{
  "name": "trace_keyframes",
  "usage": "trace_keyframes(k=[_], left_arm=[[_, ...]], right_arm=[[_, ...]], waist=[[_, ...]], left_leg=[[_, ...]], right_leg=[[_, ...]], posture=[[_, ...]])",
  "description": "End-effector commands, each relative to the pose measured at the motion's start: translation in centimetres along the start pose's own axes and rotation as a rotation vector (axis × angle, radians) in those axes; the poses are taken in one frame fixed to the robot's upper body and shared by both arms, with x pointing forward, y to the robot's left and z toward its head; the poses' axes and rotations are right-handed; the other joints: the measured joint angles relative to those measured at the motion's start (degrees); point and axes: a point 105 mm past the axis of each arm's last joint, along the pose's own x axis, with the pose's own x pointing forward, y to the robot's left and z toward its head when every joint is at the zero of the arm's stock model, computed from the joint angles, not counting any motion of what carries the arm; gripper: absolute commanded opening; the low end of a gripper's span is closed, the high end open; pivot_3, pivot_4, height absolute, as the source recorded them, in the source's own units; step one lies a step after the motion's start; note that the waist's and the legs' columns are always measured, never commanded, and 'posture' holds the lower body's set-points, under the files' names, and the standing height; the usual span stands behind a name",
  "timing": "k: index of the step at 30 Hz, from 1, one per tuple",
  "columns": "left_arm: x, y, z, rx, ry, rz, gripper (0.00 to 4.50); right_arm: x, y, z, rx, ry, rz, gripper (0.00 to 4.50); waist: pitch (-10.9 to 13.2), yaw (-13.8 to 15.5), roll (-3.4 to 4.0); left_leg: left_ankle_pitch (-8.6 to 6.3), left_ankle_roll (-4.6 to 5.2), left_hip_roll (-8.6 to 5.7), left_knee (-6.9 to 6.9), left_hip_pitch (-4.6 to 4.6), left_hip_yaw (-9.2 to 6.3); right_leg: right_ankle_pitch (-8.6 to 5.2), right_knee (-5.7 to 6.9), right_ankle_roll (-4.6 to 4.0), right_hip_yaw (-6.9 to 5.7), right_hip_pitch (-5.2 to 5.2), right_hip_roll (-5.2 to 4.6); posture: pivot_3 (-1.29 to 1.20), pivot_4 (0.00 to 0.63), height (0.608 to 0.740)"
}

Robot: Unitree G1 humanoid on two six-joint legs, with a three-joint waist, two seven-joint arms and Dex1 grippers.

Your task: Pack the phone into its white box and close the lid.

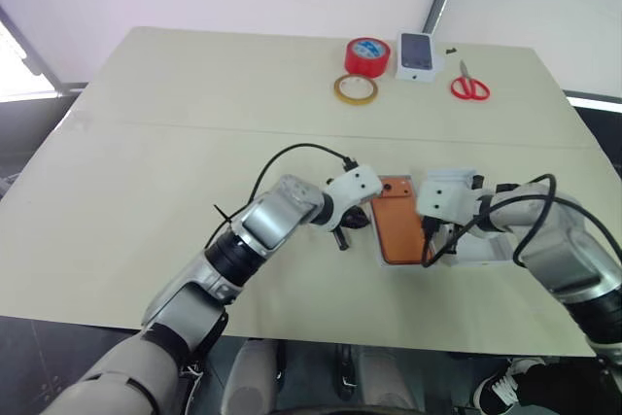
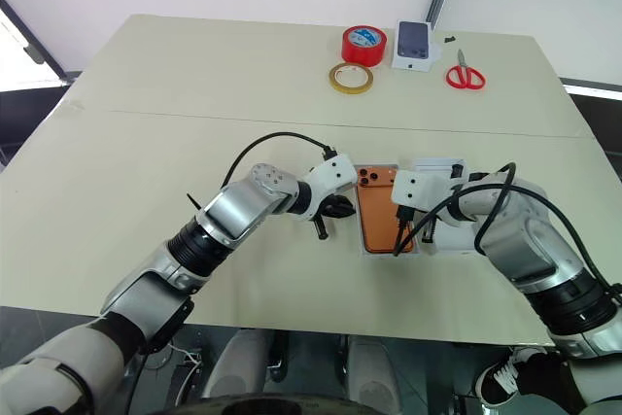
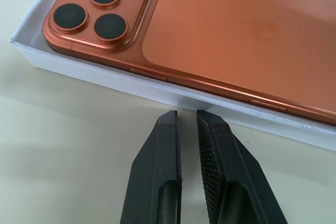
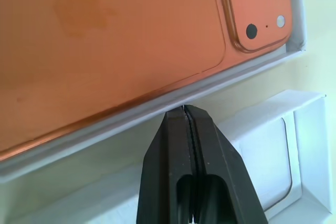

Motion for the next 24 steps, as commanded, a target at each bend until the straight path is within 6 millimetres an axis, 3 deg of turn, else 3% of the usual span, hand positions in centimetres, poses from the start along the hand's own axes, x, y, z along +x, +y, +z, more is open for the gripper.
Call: trace_keyframes(k=[1, 2, 5, 10, 12, 16, 24], left_arm=[[-1.8, 0.5, 0.8, 0.012, -0.063, 0.016, 0.62], [-2.4, 0.7, 0.7, 0.017, -0.072, 0.022, 0.62], [-4.3, 1.3, 0.2, 0.024, -0.110, 0.054, 0.58], [-7.9, 1.8, -0.1, 0.067, -0.274, 0.104, 0.58], [-9.1, 0.8, -0.1, 0.083, -0.335, 0.067, 0.58], [-11.1, -1.6, -0.5, 0.109, -0.430, -0.017, 0.58], [-11.6, -3.0, -1.4, 0.100, -0.444, -0.029, 0.58]], right_arm=[[-2.6, -1.7, 0.1, 0.022, -0.032, -0.048, 0.00], [-3.1, -1.8, 0.1, 0.043, -0.046, -0.035, 0.00], [-4.5, -2.0, 0.5, 0.164, -0.108, 0.008, 0.85], [-4.8, -2.0, 0.1, 0.384, -0.135, 0.011, 3.38], [-4.2, -2.1, -0.5, 0.512, -0.122, -0.004, 4.35], [-2.8, -2.0, -1.6, 0.767, -0.072, -0.027, 4.35], [-2.0, -1.6, -2.2, 0.861, -0.024, -0.032, 4.35]], waist=[[0.0, 0.0, 0.03], [0.0, -0.1, 0.06], [0.0, -0.4, 0.08], [0.0, -0.8, 0.10], [0.0, -1.2, 0.10], [0.0, -1.5, 0.15], [0.0, -1.4, 0.24]], left_leg=[[0.00, 0.00, 0.01, 0.00, 0.00, 0.00], [0.00, 0.00, 0.02, 0.00, 0.00, 0.00], [0.00, 0.00, 0.12, -0.03, 0.05, 0.02], [0.00, -0.01, 0.23, -0.06, 0.08, -0.02], [0.00, -0.02, 0.24, -0.07, 0.08, -0.03], [0.00, -0.03, 0.24, -0.07, 0.08, -0.01], [-0.01, -0.03, 0.18, -0.07, 0.05, 0.04]], right_leg=[[0.00, 0.00, 0.00, 0.00, -0.01, 0.01], [0.00, 0.02, 0.00, 0.00, -0.01, 0.01], [0.01, 0.04, -0.02, 0.01, -0.02, 0.07], [0.01, 0.09, -0.03, 0.01, -0.02, 0.04], [0.02, 0.08, -0.05, 0.02, -0.02, -0.02], [0.06, 0.08, -0.11, 0.03, -0.04, -0.12], [0.05, 0.01, -0.12, 0.04, -0.03, -0.14]], posture=[[0.00, 0.150, 0.740], [0.00, 0.150, 0.740], [0.00, 0.150, 0.740], [0.00, 0.150, 0.740], [0.00, 0.150, 0.740], [0.00, 0.150, 0.740], [0.00, 0.150, 0.740]])
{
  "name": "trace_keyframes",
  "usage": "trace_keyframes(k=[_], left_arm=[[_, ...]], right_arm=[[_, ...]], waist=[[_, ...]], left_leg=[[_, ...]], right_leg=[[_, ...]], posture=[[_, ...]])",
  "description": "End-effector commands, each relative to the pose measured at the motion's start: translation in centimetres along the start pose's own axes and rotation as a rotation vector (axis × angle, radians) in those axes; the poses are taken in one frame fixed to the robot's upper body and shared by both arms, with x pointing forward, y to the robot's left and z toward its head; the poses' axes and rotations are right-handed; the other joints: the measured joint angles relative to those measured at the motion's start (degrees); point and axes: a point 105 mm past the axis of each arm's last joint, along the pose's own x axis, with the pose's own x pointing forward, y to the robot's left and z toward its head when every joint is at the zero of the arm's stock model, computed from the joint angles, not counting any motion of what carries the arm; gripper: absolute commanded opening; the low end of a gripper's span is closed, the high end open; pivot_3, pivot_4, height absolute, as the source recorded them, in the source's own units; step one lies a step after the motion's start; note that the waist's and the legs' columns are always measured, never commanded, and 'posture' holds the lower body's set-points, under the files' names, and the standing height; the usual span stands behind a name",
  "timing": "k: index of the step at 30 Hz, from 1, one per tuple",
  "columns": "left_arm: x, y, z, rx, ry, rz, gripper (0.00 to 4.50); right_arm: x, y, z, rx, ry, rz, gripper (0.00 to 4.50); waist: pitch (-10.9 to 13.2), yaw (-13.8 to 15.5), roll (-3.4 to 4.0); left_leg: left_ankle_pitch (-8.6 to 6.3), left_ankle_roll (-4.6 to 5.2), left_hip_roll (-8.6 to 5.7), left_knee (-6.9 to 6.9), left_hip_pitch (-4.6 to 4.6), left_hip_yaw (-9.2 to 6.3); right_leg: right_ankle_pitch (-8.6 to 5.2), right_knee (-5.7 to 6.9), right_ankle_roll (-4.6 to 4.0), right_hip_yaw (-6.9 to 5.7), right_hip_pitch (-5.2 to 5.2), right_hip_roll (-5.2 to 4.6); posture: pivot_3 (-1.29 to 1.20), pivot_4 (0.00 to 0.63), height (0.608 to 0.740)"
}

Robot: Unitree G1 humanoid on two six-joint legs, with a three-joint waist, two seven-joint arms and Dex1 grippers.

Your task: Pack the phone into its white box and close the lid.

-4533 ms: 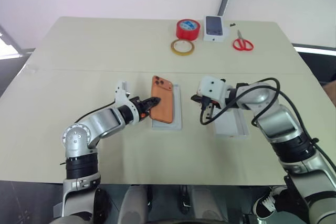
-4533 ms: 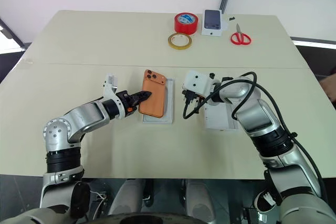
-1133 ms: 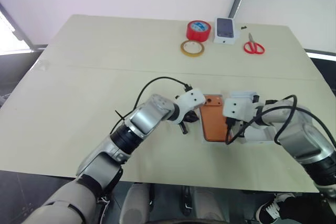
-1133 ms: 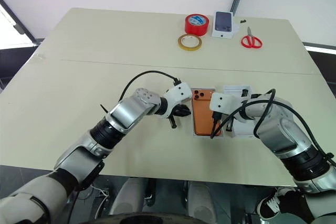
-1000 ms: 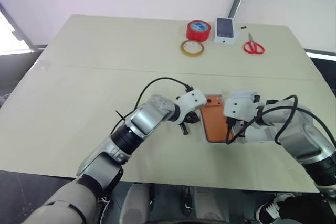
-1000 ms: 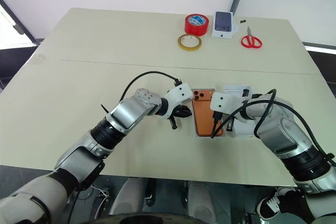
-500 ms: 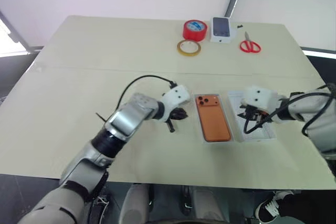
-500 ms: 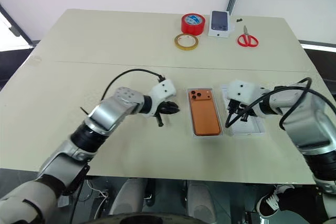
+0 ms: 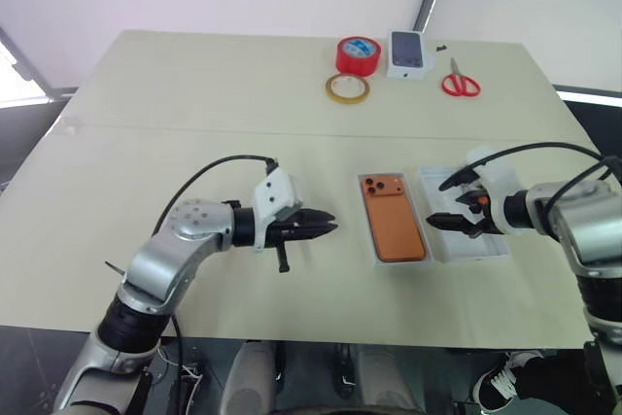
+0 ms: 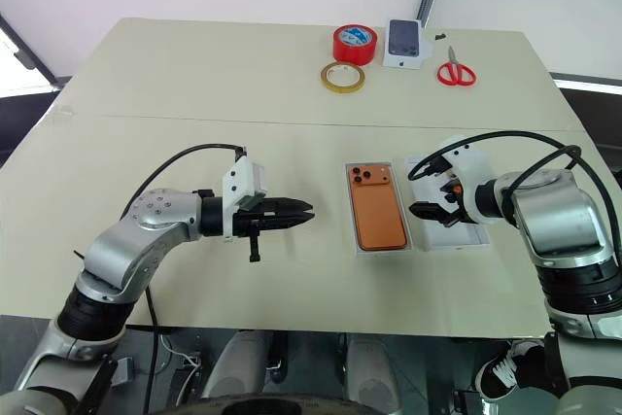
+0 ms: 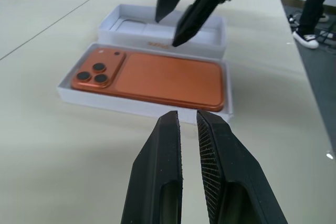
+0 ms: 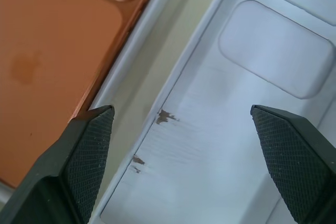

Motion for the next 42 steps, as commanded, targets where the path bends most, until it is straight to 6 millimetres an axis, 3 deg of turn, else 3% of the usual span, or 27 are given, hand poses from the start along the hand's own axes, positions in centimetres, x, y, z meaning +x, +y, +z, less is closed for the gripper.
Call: trace_keyframes(k=[1, 6, 15, 18, 22, 24, 28, 36, 42], left_arm=[[-0.3, -0.2, 0.8, 0.044, -0.024, 0.006, 0.58], [-0.3, -0.6, 1.0, 0.036, -0.040, -0.005, 0.58], [-0.4, -0.7, 0.8, 0.027, -0.043, -0.001, 0.58], [-0.5, -0.3, 0.9, 0.021, -0.056, 0.024, 0.58], [-0.8, 1.7, 1.0, -0.006, -0.076, 0.142, 0.58], [-1.2, 3.5, 0.6, -0.031, -0.063, 0.258, 0.58], [-2.5, 6.1, -0.1, -0.016, -0.019, 0.446, 0.58], [-4.5, 6.8, 0.6, -0.037, -0.061, 0.479, 0.58], [-4.8, 6.0, 0.0, -0.020, -0.005, 0.411, 0.58]], right_arm=[[-0.3, -0.5, 0.2, 0.019, -0.013, -0.029, 4.35], [0.7, -0.4, -0.2, 0.022, 0.015, -0.070, 4.35], [1.5, 1.0, -0.8, 0.038, 0.056, -0.112, 0.04], [0.7, 0.3, 0.4, 0.063, 0.026, -0.152, 0.04], [-1.2, -0.5, 4.2, 0.127, -0.121, -0.137, 0.04], [-2.3, 0.0, 6.7, 0.217, -0.233, -0.014, 0.04], [-3.8, 3.5, 11.1, 0.299, -0.440, 0.364, 0.04], [-3.4, 10.8, 11.7, 0.429, -0.370, 0.809, 0.04], [-0.2, 14.2, 11.0, 0.710, -0.388, 0.783, 0.04]], waist=[[0.0, 0.0, 0.00], [0.0, -0.1, 0.00], [0.0, 0.0, -0.01], [0.0, -0.1, -0.01], [0.0, -0.2, 0.07], [0.0, -0.3, 0.07], [0.0, -0.2, 0.06], [0.0, -0.3, 0.05], [0.0, -0.6, 0.06]], left_leg=[[0.00, 0.00, 0.00, 0.00, 0.00, 0.00], [0.00, 0.01, 0.02, 0.00, 0.01, 0.01], [0.00, 0.01, 0.02, 0.03, 0.01, 0.01], [0.00, 0.01, 0.03, 0.02, 0.02, 0.01], [0.01, 0.01, 0.04, 0.02, 0.02, 0.06], [0.01, 0.02, 0.06, 0.02, 0.02, 0.07], [0.01, 0.02, 0.15, -0.03, 0.04, 0.01], [0.01, 0.03, 0.15, -0.08, 0.02, 0.07], [0.01, 0.04, 0.17, -0.08, 0.04, 0.06]], right_leg=[[0.00, 0.01, 0.00, 0.00, 0.00, 0.02], [0.00, 0.02, 0.01, 0.00, 0.00, 0.18], [0.00, 0.03, 0.03, 0.00, 0.02, 0.24], [0.00, 0.03, 0.03, 0.00, 0.02, 0.25], [0.01, 0.06, 0.03, 0.00, -0.02, 0.27], [0.01, 0.10, 0.04, 0.01, -0.04, 0.30], [0.09, 0.12, 0.18, 0.00, -0.03, 0.44], [0.09, 0.11, 0.14, 0.03, -0.02, 0.30], [0.13, 0.11, 0.22, 0.05, 0.00, 0.41]], posture=[[0.00, 0.150, 0.740], [0.00, 0.150, 0.740], [0.00, 0.150, 0.740], [0.00, 0.150, 0.740], [0.00, 0.150, 0.740], [0.00, 0.150, 0.740], [0.00, 0.150, 0.740], [0.00, 0.150, 0.740], [0.00, 0.150, 0.740]])
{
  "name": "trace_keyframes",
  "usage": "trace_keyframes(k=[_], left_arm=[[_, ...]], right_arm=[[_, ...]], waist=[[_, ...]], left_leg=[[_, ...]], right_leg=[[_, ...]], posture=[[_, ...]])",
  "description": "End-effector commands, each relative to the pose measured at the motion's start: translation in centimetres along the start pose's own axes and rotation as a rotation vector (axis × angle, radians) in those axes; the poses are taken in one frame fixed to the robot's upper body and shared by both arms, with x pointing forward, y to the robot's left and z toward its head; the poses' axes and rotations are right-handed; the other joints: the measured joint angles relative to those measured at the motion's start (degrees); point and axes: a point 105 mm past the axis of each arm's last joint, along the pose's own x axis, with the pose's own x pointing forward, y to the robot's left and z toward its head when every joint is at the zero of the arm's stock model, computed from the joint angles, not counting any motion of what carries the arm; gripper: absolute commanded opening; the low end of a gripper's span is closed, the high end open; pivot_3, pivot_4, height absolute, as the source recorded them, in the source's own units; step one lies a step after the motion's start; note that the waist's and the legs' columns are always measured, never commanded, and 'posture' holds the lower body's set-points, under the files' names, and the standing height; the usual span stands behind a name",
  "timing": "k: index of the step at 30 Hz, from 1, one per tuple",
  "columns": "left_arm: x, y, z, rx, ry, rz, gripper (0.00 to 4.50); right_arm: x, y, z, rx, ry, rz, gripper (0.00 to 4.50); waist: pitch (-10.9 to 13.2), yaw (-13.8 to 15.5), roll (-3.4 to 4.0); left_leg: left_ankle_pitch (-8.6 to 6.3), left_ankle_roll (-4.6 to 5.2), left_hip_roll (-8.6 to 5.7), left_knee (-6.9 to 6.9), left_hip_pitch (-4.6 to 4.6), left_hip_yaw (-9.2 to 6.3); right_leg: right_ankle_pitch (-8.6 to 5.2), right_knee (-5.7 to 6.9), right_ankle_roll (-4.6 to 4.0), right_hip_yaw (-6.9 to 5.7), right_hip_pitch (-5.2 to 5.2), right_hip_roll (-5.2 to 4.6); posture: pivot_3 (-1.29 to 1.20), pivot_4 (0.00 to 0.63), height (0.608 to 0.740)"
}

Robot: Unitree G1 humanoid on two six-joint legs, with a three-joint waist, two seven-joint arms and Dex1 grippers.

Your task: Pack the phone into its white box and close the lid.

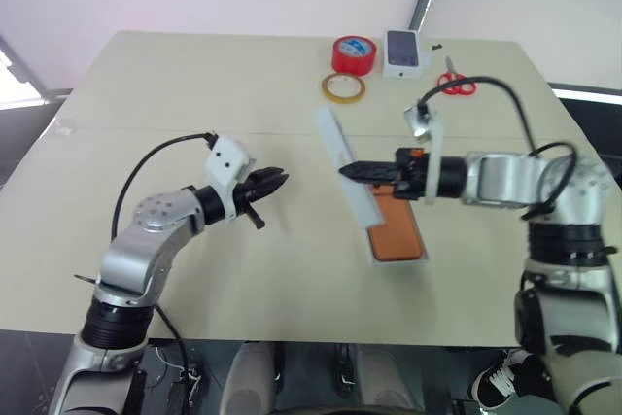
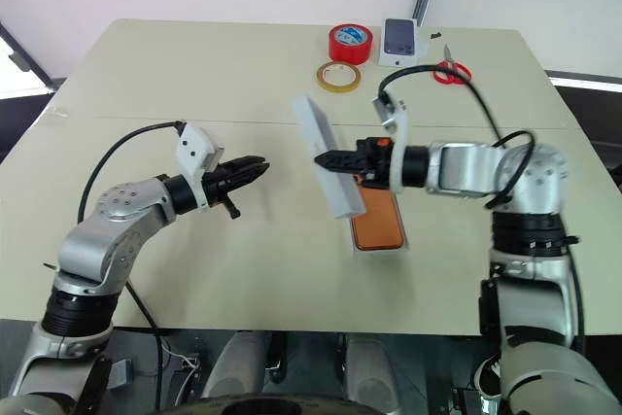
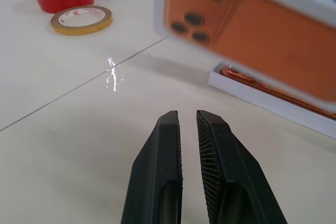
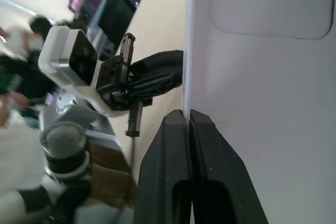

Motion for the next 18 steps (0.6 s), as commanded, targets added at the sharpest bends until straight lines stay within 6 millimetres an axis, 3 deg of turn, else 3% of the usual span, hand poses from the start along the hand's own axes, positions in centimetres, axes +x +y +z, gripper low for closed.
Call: trace_keyframes(k=[1, 5, 9, 12, 17, 18], left_arm=[[-0.1, -0.6, 0.3, 0.039, 0.007, -0.037, 0.58], [0.2, -1.2, 0.1, 0.040, 0.015, -0.074, 0.58], [1.4, -2.5, 0.1, 0.026, 0.004, -0.135, 0.58], [3.0, -4.2, -0.2, 0.043, 0.017, -0.213, 0.58], [5.9, -6.0, -0.1, 0.045, 0.017, -0.266, 0.58], [6.5, -6.4, 0.0, 0.051, 0.016, -0.275, 0.58]], right_arm=[[1.3, 0.8, -0.6, 0.093, -0.137, -0.041, 0.04], [1.8, -0.1, -2.1, 0.230, -0.219, -0.173, 0.04], [-0.2, -2.6, -1.9, 0.235, -0.233, -0.280, 0.04], [-1.6, -2.8, -1.3, 0.137, -0.203, -0.272, 0.96], [-3.9, -1.1, 0.0, -0.137, -0.058, -0.254, 3.50], [-4.8, -1.3, 0.5, -0.189, -0.028, -0.312, 3.50]], waist=[[0.0, -0.1, 0.00], [0.0, 0.0, 0.04], [0.0, 0.2, 0.07], [0.0, 0.5, 0.09], [0.0, 0.2, 0.17], [0.0, 0.1, 0.18]], left_leg=[[0.00, 0.00, 0.03, 0.01, 0.00, -0.02], [0.00, 0.00, 0.06, -0.01, -0.04, -0.08], [0.00, 0.00, -0.05, 0.04, -0.03, -0.05], [0.00, 0.00, -0.10, 0.05, -0.01, -0.05], [-0.01, 0.01, -0.12, 0.04, -0.03, 0.05], [-0.01, 0.02, -0.07, 0.03, -0.02, 0.06]], right_leg=[[0.01, 0.01, 0.02, 0.00, 0.00, 0.03], [0.01, 0.01, 0.03, 0.00, -0.03, 0.08], [-0.10, -0.05, -0.16, 0.00, 0.02, -0.08], [-0.11, -0.11, -0.18, 0.00, 0.09, -0.14], [-0.11, -0.12, -0.18, 0.07, 0.02, -0.15], [-0.11, -0.11, -0.18, 0.09, 0.01, -0.11]], posture=[[0.00, 0.150, 0.740], [0.00, 0.150, 0.740], [0.00, 0.150, 0.740], [0.00, 0.150, 0.740], [0.00, 0.150, 0.740], [0.00, 0.150, 0.740]])
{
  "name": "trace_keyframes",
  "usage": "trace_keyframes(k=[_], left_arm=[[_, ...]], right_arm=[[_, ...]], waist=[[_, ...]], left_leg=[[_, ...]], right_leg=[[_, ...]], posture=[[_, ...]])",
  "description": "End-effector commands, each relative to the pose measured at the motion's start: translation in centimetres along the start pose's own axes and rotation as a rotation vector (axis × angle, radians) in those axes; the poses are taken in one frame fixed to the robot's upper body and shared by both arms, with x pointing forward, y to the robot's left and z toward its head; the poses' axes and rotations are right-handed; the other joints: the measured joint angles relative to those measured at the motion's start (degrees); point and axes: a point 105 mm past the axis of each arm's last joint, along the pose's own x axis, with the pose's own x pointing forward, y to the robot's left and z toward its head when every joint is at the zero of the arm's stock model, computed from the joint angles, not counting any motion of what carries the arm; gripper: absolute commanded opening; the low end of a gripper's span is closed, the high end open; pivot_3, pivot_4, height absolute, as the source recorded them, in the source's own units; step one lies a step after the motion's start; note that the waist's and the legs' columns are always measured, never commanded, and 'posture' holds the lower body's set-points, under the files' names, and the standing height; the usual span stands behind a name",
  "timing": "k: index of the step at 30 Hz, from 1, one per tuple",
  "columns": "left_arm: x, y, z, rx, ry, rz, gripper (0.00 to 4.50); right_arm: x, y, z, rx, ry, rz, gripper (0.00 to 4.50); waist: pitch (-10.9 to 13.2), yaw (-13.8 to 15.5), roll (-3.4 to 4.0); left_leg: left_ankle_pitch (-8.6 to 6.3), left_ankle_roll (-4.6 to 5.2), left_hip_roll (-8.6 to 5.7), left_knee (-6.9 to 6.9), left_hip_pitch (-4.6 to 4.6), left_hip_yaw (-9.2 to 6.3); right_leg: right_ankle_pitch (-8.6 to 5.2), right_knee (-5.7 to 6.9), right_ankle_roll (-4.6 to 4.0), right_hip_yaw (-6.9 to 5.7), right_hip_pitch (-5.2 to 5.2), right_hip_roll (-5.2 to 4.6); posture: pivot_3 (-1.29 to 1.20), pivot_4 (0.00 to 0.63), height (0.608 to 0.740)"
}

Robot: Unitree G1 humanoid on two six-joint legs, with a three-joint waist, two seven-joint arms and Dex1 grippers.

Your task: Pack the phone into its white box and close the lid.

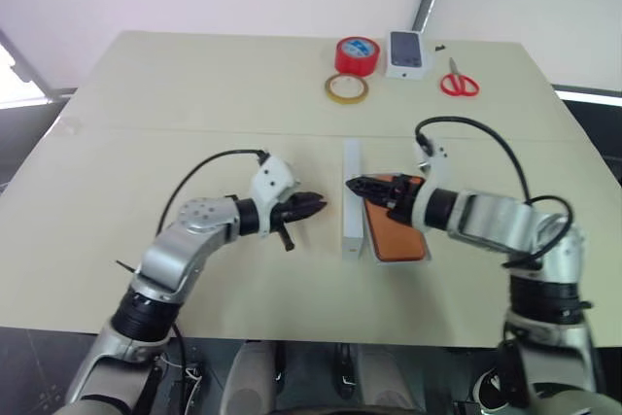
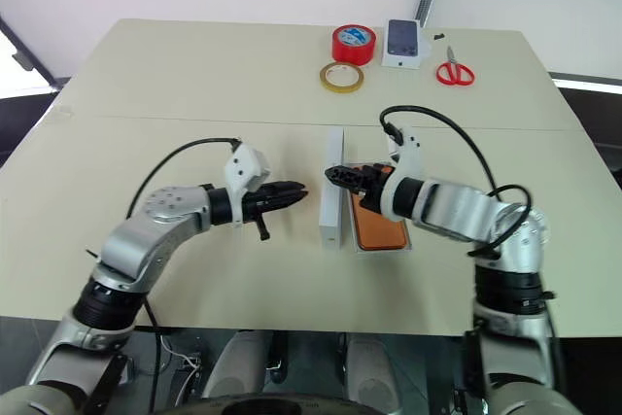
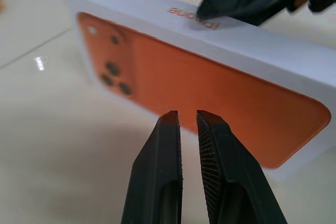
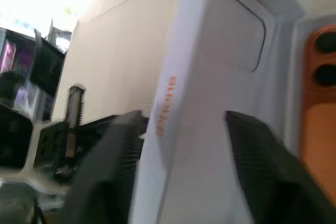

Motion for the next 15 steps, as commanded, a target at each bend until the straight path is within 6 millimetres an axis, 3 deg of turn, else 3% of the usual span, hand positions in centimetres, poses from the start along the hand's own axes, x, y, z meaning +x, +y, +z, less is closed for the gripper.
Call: trace_keyframes(k=[1, 7, 8, 10, 15], left_arm=[[1.6, -0.4, 1.0, 0.057, -0.014, -0.018, 0.58], [4.1, -2.1, 1.1, 0.081, 0.000, -0.098, 0.58], [4.4, -2.3, 1.1, 0.079, 0.001, -0.103, 0.58], [5.0, -2.6, 1.4, 0.083, -0.007, -0.112, 0.58], [5.1, -1.6, 2.6, 0.043, -0.063, -0.053, 0.58]], right_arm=[[-1.9, 0.5, 1.4, -0.156, 0.052, -0.027, 3.50], [-4.5, -3.5, 3.8, -0.437, 0.077, -0.323, 3.50], [-4.6, -3.9, 4.0, -0.492, 0.077, -0.350, 3.27], [-4.8, -4.6, 4.3, -0.584, 0.081, -0.385, 2.62], [-4.7, -5.5, 4.6, -0.793, 0.111, -0.419, 0.06]], waist=[[0.0, 0.0, 0.05], [0.0, 0.3, 0.06], [0.0, 0.3, 0.06], [0.0, 0.3, 0.07], [0.0, 0.3, 0.07]], left_leg=[[-0.01, 0.01, 0.04, 0.01, 0.00, -0.01], [-0.01, 0.02, 0.19, -0.04, 0.01, -0.10], [-0.01, 0.02, 0.18, -0.03, 0.00, -0.09], [-0.01, 0.02, 0.17, -0.02, -0.01, -0.06], [-0.01, 0.02, 0.15, 0.00, -0.05, -0.03]], right_leg=[[0.00, 0.01, 0.00, 0.00, 0.00, 0.03], [0.00, 0.02, 0.00, -0.01, -0.04, 0.32], [0.00, 0.01, 0.00, -0.01, -0.05, 0.32], [0.00, 0.01, 0.00, 0.00, -0.08, 0.30], [-0.01, 0.00, 0.01, 0.00, -0.11, 0.28]], posture=[[0.00, 0.150, 0.740], [0.00, 0.150, 0.740], [0.00, 0.150, 0.740], [0.00, 0.150, 0.740], [0.00, 0.150, 0.740]])
